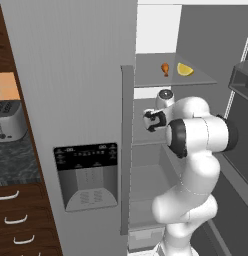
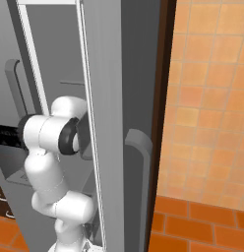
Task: Place one lemon wedge and one chicken drumstick in each tupperware on the nearby counter, to pack two identical lunches.
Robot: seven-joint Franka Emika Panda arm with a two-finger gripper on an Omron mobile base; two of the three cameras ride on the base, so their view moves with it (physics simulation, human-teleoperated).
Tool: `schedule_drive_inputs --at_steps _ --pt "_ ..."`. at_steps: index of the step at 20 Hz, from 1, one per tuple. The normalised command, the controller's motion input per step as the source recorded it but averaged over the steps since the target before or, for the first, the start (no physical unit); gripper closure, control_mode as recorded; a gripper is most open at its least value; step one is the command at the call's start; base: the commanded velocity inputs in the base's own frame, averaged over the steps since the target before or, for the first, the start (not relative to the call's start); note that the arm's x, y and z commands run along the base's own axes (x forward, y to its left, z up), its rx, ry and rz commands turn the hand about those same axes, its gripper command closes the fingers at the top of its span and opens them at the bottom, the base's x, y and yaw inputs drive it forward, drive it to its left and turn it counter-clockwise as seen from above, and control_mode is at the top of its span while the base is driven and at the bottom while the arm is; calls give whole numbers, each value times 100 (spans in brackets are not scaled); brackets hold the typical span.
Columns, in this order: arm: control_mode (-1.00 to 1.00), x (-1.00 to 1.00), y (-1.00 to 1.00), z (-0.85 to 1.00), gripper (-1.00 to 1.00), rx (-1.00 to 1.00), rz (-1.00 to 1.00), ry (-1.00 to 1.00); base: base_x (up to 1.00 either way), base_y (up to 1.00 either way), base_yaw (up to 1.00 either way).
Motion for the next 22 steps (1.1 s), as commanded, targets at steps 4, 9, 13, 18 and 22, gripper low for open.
schedule_drive_inputs --at_steps 4,9,13,18,22 --pt "-100 62 -5 -17 -100 0 0 2 0 0 0" --pt "-100 27 -15 -34 -100 0 0 7 0 0 0" --pt "-100 20 -23 -40 -100 0 0 8 0 0 0" --pt "-100 6 -11 -43 -100 0 0 2 0 0 0" --pt "-100 -5 0 -58 -100 0 0 0 0 0 0"
